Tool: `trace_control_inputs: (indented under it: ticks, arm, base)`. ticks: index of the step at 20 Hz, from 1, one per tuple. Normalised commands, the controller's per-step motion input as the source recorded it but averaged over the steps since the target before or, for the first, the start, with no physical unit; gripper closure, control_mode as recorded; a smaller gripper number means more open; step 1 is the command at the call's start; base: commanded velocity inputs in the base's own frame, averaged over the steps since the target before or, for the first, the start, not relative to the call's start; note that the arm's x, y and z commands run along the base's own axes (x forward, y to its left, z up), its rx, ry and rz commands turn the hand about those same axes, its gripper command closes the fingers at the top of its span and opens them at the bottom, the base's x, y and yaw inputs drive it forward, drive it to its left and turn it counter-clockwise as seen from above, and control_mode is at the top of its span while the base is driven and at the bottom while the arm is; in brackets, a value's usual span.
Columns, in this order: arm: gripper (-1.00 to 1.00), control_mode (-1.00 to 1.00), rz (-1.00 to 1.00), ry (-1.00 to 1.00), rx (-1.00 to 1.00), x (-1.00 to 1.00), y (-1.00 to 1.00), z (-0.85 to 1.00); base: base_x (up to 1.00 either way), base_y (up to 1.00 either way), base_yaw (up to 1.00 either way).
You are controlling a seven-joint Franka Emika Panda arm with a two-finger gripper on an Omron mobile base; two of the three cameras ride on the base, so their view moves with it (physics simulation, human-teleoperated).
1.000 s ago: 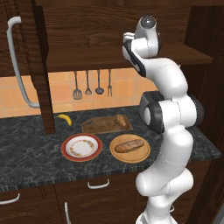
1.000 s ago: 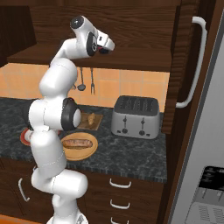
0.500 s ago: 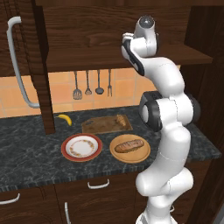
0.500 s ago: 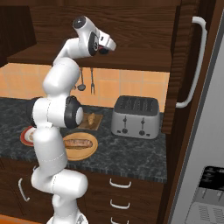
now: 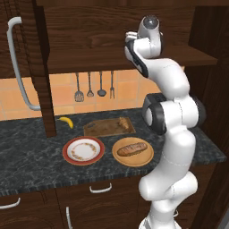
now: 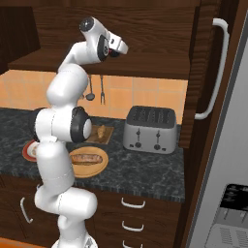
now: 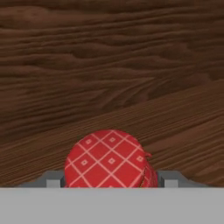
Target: From the different types of pastries on the counter, select a croissant and place it on the cutting board. Then retrieve a jar of jam from the cabinet and place it alongside the croissant on the cutting board.
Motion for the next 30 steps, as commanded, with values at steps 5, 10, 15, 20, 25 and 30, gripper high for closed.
trace_control_inputs:
  ticks: [5,10,15,20,25,30]
  arm:
    - [1.00,-1.00,0.06,-0.16,-0.04,-0.19,-0.02,-0.09]
    - [1.00,-1.00,0.21,-0.34,-0.09,-0.58,-0.16,-0.28]
    - [1.00,-1.00,0.20,-0.44,-0.06,-0.98,-0.29,0.06]
    - [1.00,-1.00,0.01,-0.13,0.06,-1.00,-0.24,0.15]
    - [1.00,-1.00,-0.01,0.00,0.06,-1.00,-0.03,0.43]
    - [1.00,-1.00,0.00,0.00,0.02,-1.00,0.00,0.39]
  base:
    - [0.00,0.00,0.00]
    - [0.00,0.00,0.00]
    - [0.00,0.00,0.00]
    - [0.00,0.00,0.00]
    - [0.00,0.00,0.00]
    - [0.00,0.00,0.00]
